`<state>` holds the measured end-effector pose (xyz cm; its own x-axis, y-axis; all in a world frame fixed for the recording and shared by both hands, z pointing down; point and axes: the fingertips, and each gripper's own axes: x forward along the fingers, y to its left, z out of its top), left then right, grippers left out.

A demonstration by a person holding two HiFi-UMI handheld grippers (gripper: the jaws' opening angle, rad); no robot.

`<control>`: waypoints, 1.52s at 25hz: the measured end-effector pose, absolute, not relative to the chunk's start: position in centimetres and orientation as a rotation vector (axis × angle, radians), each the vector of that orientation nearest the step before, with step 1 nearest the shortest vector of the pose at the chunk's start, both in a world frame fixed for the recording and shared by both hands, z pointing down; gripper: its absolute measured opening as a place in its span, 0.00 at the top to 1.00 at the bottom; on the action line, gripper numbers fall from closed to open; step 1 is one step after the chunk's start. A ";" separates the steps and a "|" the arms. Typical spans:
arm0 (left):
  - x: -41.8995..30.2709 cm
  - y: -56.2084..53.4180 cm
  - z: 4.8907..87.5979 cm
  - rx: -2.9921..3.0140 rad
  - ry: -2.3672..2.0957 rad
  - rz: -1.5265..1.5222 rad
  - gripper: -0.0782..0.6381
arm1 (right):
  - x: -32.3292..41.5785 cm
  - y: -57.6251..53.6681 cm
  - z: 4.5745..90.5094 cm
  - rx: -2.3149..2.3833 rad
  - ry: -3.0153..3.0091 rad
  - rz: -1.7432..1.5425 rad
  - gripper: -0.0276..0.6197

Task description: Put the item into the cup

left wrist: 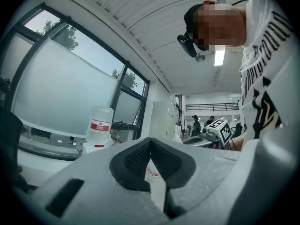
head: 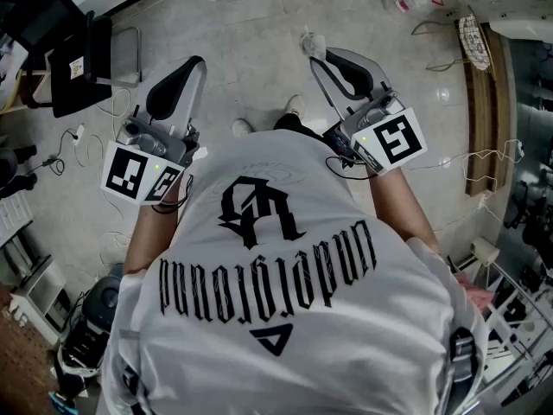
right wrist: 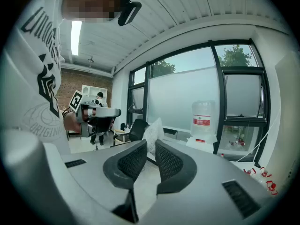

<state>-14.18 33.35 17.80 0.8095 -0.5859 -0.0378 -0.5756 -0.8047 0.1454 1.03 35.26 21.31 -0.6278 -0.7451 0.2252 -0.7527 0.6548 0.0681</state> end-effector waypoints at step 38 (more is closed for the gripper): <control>2.0 22.1 20.3 2.741 -1.147 -0.047 0.87 | 16.9 23.5 23.0 0.986 -2.724 -0.018 0.86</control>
<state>1.95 22.06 20.30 0.7038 -0.7095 0.0368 -0.7041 -0.6898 0.1685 16.90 23.52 23.05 -0.7418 -0.6322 0.2238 -0.6292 0.7716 0.0939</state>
